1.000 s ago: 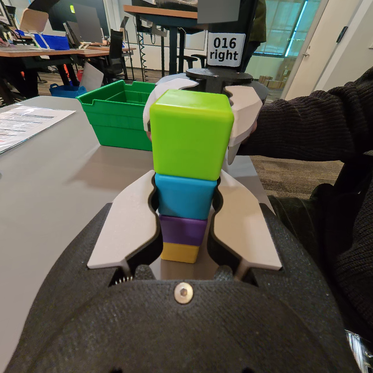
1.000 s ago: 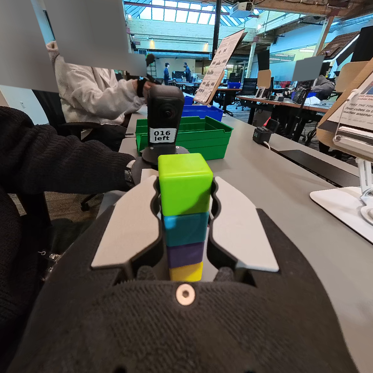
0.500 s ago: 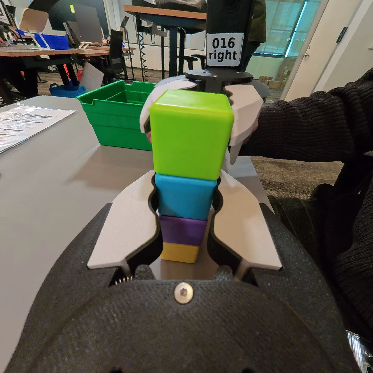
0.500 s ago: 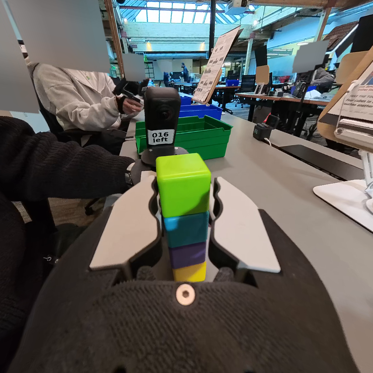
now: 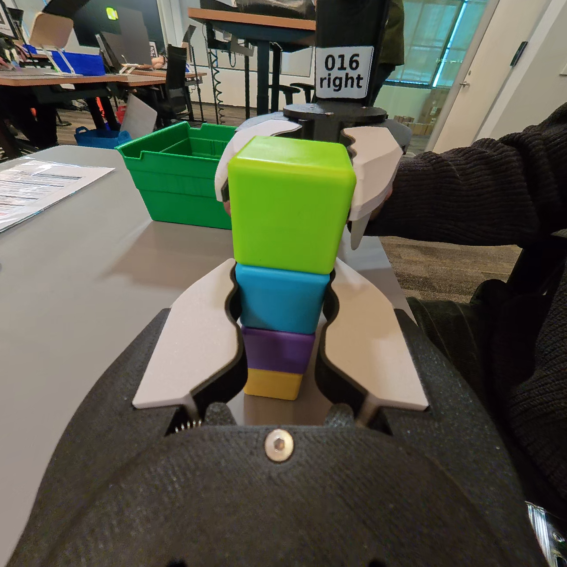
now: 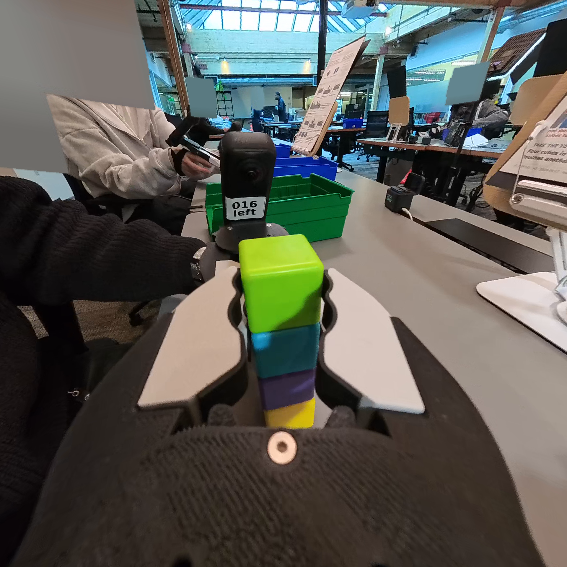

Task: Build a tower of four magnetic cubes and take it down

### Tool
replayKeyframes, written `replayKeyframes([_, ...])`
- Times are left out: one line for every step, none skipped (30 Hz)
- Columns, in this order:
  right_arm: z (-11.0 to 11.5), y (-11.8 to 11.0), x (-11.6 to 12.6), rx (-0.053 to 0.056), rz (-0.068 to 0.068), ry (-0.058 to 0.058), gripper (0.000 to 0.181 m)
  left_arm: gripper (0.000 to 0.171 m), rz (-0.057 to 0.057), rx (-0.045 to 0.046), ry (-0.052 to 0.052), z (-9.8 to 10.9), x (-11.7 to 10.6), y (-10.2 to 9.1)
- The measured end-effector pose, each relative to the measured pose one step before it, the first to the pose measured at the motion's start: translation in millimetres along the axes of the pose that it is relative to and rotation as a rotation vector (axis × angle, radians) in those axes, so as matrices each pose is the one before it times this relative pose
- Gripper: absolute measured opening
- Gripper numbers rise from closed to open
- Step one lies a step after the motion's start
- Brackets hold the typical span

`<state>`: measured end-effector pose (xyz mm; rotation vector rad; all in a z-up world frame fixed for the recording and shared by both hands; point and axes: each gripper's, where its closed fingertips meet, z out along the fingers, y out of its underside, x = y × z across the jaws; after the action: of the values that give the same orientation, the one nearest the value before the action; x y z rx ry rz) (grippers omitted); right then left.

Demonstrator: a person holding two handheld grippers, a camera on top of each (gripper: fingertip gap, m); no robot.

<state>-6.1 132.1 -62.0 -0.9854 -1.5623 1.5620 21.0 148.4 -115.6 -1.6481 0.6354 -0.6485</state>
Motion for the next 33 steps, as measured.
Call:
replayKeyframes([-0.08,0.14,0.07,-0.0035,-0.0007,-0.0005,0.051,0.056,0.0001,-0.00046,-0.0001,0.09,-0.01,-0.06])
replayKeyframes([-0.11,0.13,0.09,-0.0033,-0.0018,0.0001,0.051,0.056,0.0003,-0.00029,0.0003,-0.02,-0.12,0.03])
replayKeyframes([0.10,0.01,0.07,-0.0023,-0.0032,0.0013,0.050,0.056,-0.0008,0.00051,0.0004,-0.02,0.03,0.04])
replayKeyframes([0.00,-0.04,0.26,-0.0012,-0.0022,0.0022,0.050,0.056,-0.0013,0.00051,-0.0002,-0.04,-0.15,-0.07])
replayKeyframes([0.09,-0.01,0.64,0.0000,-0.0017,0.0036,0.050,0.056,-0.0013,0.00053,-0.0016,0.03,-0.39,-0.09])
replayKeyframes([0.17,-0.15,0.51,0.0011,-0.0010,0.0030,0.050,0.056,-0.0013,0.00055,-0.0006,-0.11,-0.27,-0.07])
replayKeyframes([0.22,-0.07,0.21,0.0012,0.0017,0.0012,0.050,0.056,-0.0014,0.00107,0.0001,-0.05,-0.17,-0.04])
replayKeyframes([0.13,-0.11,0.03,0.0000,0.0024,0.0002,0.050,0.056,-0.0010,0.00074,0.0003,-0.16,-0.09,-0.08])
replayKeyframes([0.08,-0.04,0.01,-0.0013,0.0006,-0.0002,0.050,0.056,0.0001,0.00009,0.0003,-0.06,-0.04,-0.01])
replayKeyframes([0.05,0.01,-0.22,-0.0017,0.0000,-0.0007,0.050,0.056,0.0013,-0.00054,-0.0001,-0.03,0.18,0.09])
replayKeyframes([-0.12,0.03,-0.09,-0.0010,0.0009,-0.0008,0.050,0.056,0.0004,-0.00031,-0.0001,0.05,0.03,0.04])
replayKeyframes([0.00,-0.01,0.03,0.0001,0.0020,-0.0004,0.050,0.056,-0.0010,0.00012,0.0008,0.14,0.03,-0.05])
replayKeyframes([-0.07,-0.11,0.13,0.0015,0.0031,-0.0001,0.050,0.056,-0.0009,0.00054,0.0007,-0.04,-0.06,-0.08])
replayKeyframes([-0.12,-0.16,0.25,0.0027,0.0048,-0.0003,0.050,0.056,-0.0008,0.00020,0.0007,0.08,-0.07,-0.05])
replayKeyframes([-0.03,-0.26,0.15,0.0033,0.0072,-0.0008,0.050,0.056,0.0002,-0.00012,-0.0003,0.06,-0.13,0.00])
replayKeyframes([0.03,-0.32,0.19,0.0036,0.0110,-0.0012,0.050,0.056,0.0018,-0.00042,-0.0007,0.03,0.01,-0.04])
replayKeyframes([0.09,-0.58,-0.04,0.0046,0.0149,-0.0025,0.050,0.056,0.0014,-0.00036,0.0000,-0.16,0.19,0.09])
replayKeyframes([0.17,-1.12,-0.26,0.0095,0.0143,-0.0036,0.050,0.056,0.0021,0.00016,0.0012,-0.11,0.29,0.12])
replayKeyframes([-0.45,-3.82,-0.41,0.0247,0.0148,-0.0036,0.050,0.056,0.0021,-0.00051,0.0004,0.05,0.40,0.09])
replayKeyframes([-1.83,-9.16,-0.32,0.0501,0.0267,-0.0063,0.050,0.056,0.0021,-0.00038,-0.0022,0.19,-0.08,0.04])
replayKeyframes([-2.85,-12.30,0.21,0.0571,0.0378,-0.0089,0.050,0.056,0.0001,-0.00057,-0.0003,0.16,0.03,-0.05])
replayKeyframes([-3.35,-12.10,0.86,0.0435,0.0275,-0.0030,0.050,0.056,-0.0016,0.00012,0.0009,0.07,0.02,-0.04])
replayKeyframes([-3.90,-10.79,1.66,0.0291,0.0040,0.0084,0.050,0.056,-0.0017,0.00151,0.0002,-0.16,0.00,-0.07])
replayKeyframes([-4.18,-10.02,2.04,0.0187,-0.0121,0.0168,0.050,0.056,-0.0013,0.00156,-0.0002,-0.14,-0.09,0.03])
replayKeyframes([-4.87,-10.15,2.74,0.0113,-0.0206,0.0220,0.050,0.056,-0.0007,0.00036,-0.0003,-0.11,0.01,-0.03])
replayKeyframes([-5.37,-10.79,4.24,0.0048,-0.0293,0.0313,0.050,0.056,0.0000,-0.00002,-0.0007,0.07,-0.01,0.00])
replayKeyframes([-6.30,-11.38,6.70,-0.0030,-0.0370,0.0451,0.050,0.056,-0.0003,-0.00022,-0.0007,0.20,0.00,0.00])
replayKeyframes([-7.62,-10.97,9.63,-0.0122,-0.0387,0.0562,0.050,0.056,-0.0005,0.00029,-0.0011,0.09,-0.04,-0.04])
replayKeyframes([-8.83,-8.82,12.07,-0.0245,-0.0360,0.0615,0.050,0.055,-0.0015,0.00127,-0.0010,-0.10,0.03,-0.03])
replayKeyframes([-9.76,-4.88,13.78,-0.0371,-0.0403,0.0621,0.050,0.055,-0.0032,0.00186,-0.0007,-0.14,-0.01,-0.11])
replayKeyframes([-10.30,-0.43,16.44,-0.0427,-0.0448,0.0684,0.050,0.056,-0.0049,0.00320,-0.0010,-0.38,0.00,-0.14])
replayKeyframes([-9.78,3.94,19.47,-0.0448,-0.0366,0.0742,0.050,0.056,-0.0063,0.00520,-0.0018,-0.42,-0.24,-0.20])
replayKeyframes([-8.02,8.88,21.70,-0.0556,-0.0239,0.0722,0.050,0.056,-0.0054,0.00663,-0.0029,-0.24,-0.25,-0.28])
